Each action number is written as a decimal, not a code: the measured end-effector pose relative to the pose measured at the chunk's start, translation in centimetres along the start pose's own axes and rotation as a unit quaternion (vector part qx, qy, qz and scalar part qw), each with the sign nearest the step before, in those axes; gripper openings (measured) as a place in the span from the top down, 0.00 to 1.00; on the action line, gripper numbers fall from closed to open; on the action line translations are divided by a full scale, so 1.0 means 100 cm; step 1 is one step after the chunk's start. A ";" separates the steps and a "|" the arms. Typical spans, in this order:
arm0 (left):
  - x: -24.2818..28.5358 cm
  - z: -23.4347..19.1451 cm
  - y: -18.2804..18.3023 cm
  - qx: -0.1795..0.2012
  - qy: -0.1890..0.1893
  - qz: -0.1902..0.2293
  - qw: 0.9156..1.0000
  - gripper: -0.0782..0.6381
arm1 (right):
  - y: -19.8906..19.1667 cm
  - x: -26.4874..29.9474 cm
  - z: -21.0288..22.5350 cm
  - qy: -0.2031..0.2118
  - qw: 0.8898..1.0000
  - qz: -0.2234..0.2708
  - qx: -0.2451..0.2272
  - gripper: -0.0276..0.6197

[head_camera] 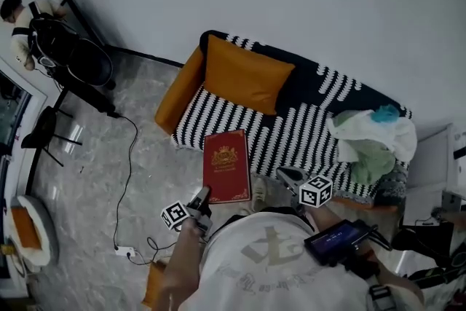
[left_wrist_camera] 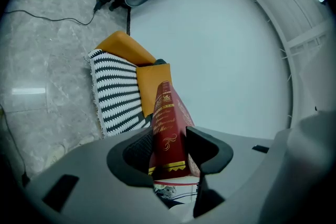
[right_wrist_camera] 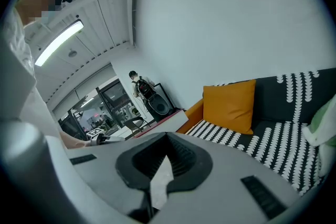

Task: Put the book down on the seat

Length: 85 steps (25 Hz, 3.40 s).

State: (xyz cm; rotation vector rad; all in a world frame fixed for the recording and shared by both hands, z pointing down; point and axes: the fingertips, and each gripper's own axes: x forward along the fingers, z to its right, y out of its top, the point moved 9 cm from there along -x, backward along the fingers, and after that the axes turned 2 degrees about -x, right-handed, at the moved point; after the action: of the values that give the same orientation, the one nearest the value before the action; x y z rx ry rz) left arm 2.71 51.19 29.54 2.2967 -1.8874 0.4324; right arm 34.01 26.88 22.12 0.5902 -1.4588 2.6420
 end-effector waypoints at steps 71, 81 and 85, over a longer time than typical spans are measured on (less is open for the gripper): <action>0.187 0.007 0.207 0.008 0.094 -0.057 0.994 0.61 | 0.125 0.196 0.150 0.019 0.996 -0.071 0.040 0.93; 0.247 0.017 0.233 0.052 0.074 -0.135 0.987 0.61 | 0.134 0.204 0.158 -0.026 0.996 -0.034 0.072 0.94; 0.262 0.020 0.241 0.065 0.075 -0.154 0.983 0.61 | 0.136 0.206 0.159 -0.047 0.996 -0.024 0.078 0.94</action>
State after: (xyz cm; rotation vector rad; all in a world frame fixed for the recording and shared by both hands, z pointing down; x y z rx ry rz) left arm -16.01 21.12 33.89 2.5021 -1.4413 0.6811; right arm 16.43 3.67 26.27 0.7636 -1.2489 2.7434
